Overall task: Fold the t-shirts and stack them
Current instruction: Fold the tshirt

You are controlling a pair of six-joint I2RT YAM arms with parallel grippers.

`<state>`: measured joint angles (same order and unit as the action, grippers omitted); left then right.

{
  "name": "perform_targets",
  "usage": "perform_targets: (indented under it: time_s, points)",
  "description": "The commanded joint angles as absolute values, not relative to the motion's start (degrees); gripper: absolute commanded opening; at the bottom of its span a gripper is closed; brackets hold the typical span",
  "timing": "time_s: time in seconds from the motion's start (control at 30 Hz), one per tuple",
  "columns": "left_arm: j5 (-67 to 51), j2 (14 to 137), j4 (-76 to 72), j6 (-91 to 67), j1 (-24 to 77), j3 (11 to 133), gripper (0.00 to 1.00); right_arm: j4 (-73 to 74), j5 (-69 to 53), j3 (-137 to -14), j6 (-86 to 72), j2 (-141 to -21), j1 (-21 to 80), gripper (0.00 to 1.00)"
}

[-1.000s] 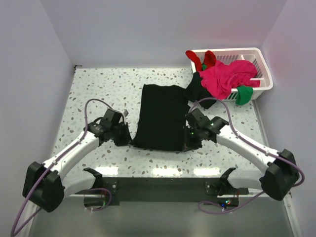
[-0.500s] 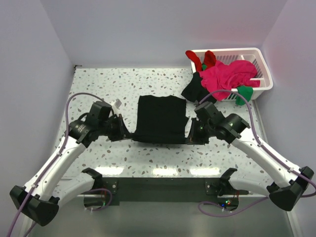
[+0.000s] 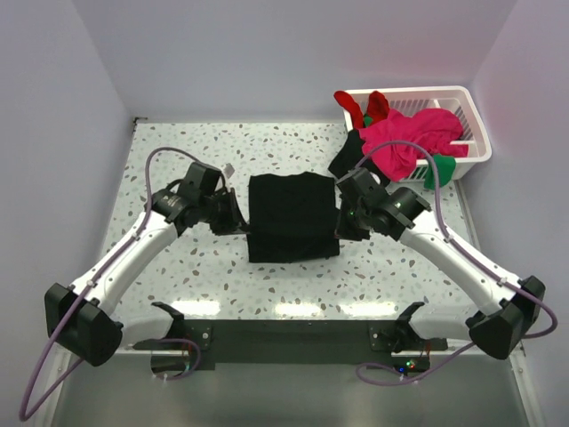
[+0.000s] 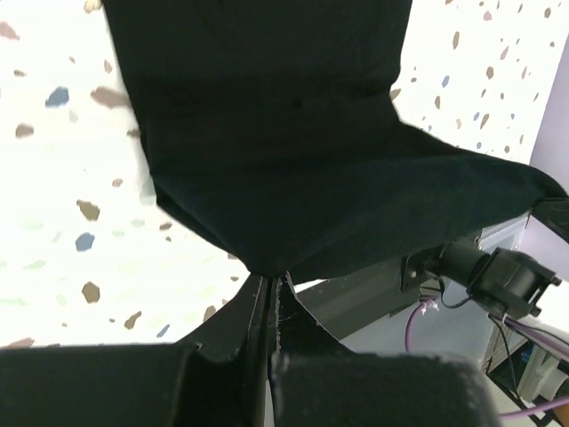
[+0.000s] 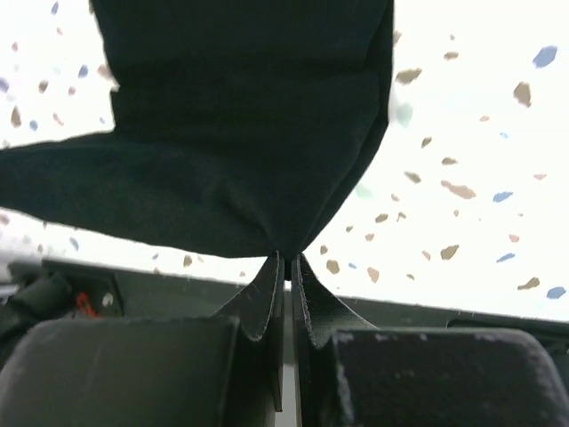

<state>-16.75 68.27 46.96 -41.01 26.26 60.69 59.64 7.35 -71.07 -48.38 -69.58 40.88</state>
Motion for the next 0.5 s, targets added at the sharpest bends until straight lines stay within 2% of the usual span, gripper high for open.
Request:
perform_targets:
  time_s: [0.0, 0.47]
  points:
    - [-16.5, 70.2, 41.4, -39.4, 25.8, 64.7, 0.00, 56.0, 12.0, -74.6, -46.8, -72.6, 39.7, 0.00]
    - [-17.1, 84.4, 37.5, -36.7, 24.4, 75.1, 0.00, 53.3, 11.4, -88.2, -37.1, -86.7, 31.8, 0.00]
